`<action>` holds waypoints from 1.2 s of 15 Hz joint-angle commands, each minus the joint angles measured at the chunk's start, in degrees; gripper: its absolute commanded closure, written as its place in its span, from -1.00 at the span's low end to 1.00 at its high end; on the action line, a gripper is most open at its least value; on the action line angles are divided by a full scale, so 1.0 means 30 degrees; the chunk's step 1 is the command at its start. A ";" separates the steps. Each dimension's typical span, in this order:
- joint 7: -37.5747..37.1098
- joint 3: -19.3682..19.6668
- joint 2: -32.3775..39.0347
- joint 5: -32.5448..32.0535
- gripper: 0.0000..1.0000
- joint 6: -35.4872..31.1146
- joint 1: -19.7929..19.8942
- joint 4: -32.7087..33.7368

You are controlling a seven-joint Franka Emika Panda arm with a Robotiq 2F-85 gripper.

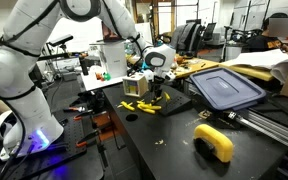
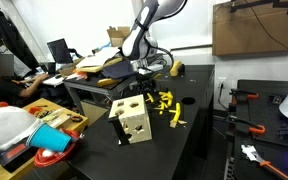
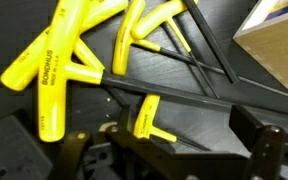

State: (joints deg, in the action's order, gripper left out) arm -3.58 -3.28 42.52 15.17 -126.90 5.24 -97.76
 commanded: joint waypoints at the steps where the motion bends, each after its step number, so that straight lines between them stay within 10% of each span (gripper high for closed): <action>1: 0.0202 0.0262 -0.0431 -0.0289 -1.00 0.0081 -0.0313 -0.0248; 13: -0.1308 0.1117 0.0048 -0.1686 -1.00 -0.0649 -0.1448 0.0403; 14: -0.1566 0.1193 0.0132 -0.1716 -0.50 -0.0796 -0.1615 0.0510; 18: -0.2278 0.1529 0.0190 -0.2193 -0.02 -0.1436 -0.2070 0.0631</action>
State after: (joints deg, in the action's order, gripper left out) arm -7.94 0.00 42.66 10.20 -129.91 0.38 -96.89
